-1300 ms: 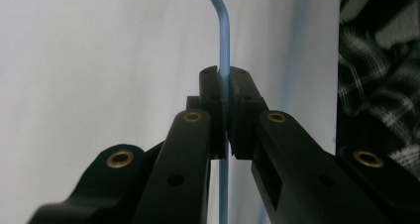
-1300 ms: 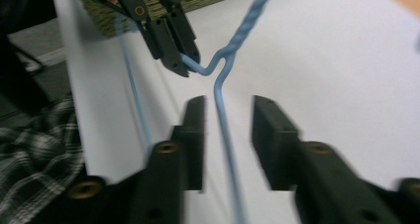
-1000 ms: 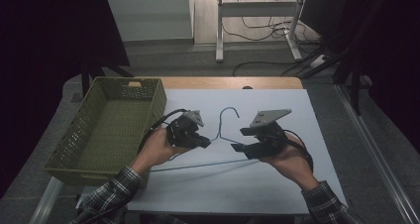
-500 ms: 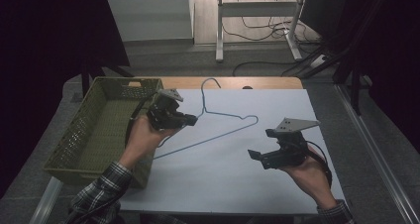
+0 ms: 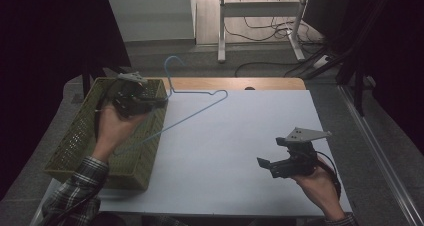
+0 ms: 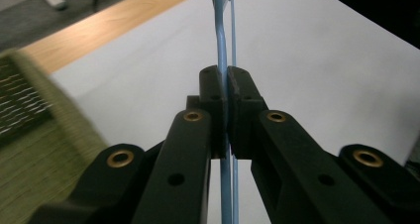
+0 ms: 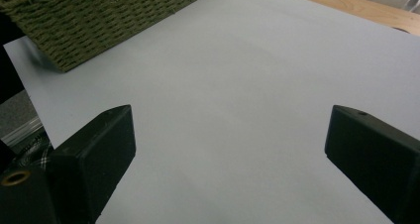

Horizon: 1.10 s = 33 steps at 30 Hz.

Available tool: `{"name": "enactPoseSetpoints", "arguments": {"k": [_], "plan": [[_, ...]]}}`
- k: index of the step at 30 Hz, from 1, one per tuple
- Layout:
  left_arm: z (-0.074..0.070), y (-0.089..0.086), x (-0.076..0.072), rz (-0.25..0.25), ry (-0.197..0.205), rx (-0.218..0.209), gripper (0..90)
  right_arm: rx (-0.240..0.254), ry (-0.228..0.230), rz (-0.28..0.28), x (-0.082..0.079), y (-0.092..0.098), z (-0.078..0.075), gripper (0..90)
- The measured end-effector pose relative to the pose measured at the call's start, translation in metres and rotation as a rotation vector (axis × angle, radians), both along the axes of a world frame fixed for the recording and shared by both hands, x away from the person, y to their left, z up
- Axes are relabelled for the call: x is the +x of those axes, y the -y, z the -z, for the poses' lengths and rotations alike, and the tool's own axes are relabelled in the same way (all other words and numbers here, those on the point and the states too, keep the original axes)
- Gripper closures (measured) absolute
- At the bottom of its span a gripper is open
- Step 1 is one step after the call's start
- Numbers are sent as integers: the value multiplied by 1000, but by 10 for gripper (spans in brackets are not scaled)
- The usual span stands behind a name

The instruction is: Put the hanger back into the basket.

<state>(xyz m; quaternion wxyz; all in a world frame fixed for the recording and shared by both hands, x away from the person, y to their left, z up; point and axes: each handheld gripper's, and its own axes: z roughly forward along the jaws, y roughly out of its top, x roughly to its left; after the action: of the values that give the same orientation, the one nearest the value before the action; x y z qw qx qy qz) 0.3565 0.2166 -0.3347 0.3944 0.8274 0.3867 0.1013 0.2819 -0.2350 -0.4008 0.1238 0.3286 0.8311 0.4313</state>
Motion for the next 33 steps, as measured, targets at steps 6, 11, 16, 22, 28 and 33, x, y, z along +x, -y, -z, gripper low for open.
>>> {"name": "enactPoseSetpoints", "arguments": {"k": [6, 11, 16, 22, 28, 33], "plan": [[-2, -51, -2, -136, 27, -4, 874, 9, -6, 28, -4, 10, 9, 53], [2, -80, -6, -213, 37, -23, 875, 7, -19, 56, -5, 18, 17, 55], [5, -110, -12, -265, 49, -25, 874, 5, -27, 73, -5, 24, 21, 56], [8, -144, -19, -304, 65, -16, 875, -4, -37, 86, -3, 27, 26, 56], [13, -167, -23, -316, 86, -25, 875, -15, -43, 86, -2, 28, 28, 57], [37, -184, -21, -306, 78, -28, 875, -23, -57, 87, -1, 28, 30, 57]]}}
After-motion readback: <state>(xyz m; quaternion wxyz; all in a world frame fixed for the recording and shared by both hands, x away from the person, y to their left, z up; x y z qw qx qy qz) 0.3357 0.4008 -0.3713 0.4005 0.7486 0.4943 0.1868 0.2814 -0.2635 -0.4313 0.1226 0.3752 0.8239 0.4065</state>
